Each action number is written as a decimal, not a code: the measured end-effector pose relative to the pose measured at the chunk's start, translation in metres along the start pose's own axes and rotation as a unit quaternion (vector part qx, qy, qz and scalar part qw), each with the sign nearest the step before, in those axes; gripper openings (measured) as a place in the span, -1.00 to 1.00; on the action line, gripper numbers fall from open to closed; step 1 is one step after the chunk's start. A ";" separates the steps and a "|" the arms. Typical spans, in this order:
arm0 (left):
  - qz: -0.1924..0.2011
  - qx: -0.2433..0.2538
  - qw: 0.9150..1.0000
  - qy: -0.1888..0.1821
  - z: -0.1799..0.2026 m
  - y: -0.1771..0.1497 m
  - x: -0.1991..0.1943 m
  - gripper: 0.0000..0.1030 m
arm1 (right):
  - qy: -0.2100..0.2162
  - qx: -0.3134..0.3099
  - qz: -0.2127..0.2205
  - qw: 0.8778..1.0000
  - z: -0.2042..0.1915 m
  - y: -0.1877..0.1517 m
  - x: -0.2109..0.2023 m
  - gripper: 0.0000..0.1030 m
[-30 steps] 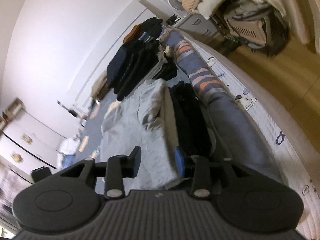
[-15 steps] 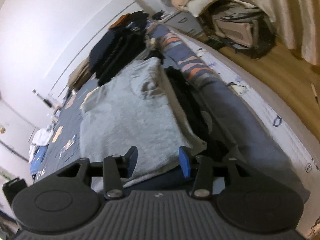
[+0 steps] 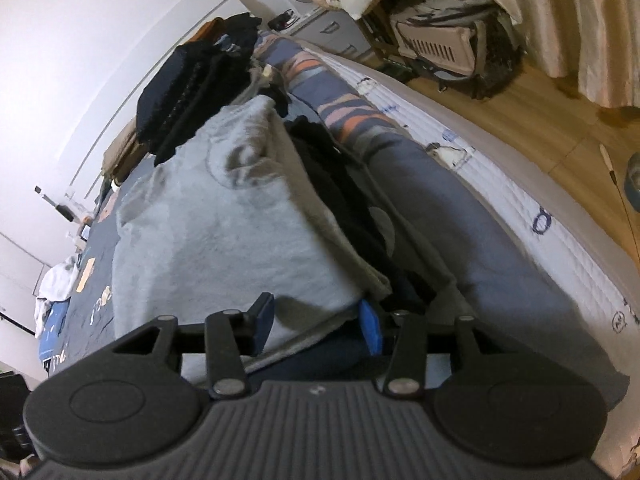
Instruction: Fold clothes
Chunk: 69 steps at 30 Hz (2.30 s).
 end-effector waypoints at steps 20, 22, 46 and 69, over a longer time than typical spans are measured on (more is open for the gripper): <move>0.047 0.024 0.994 -0.094 0.015 0.038 -0.015 -0.14 | 0.088 -0.084 0.004 0.993 -0.052 0.020 -0.038 -0.10; 0.047 0.009 0.992 -0.113 0.015 0.045 -0.005 -0.14 | 0.110 -0.082 -0.002 0.991 -0.058 0.021 -0.028 -0.10; -0.058 -0.116 0.975 -0.178 -0.042 -0.010 0.067 -0.14 | 0.106 -0.005 -0.063 0.992 0.025 0.009 0.017 -0.17; -0.054 -0.073 0.980 -0.178 0.005 0.012 0.112 0.06 | 0.090 -0.019 -0.080 0.993 0.021 0.016 -0.001 -0.15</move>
Point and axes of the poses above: each gripper's, at about its wrist camera, not at the fingertips, and x roughly the way its jaws point, z to its right, y to its top, the point moved 1 cm from there along x, roughly the way its jaws point, and after that the axes turned 5 degrees about z, right-handed, at the moved point
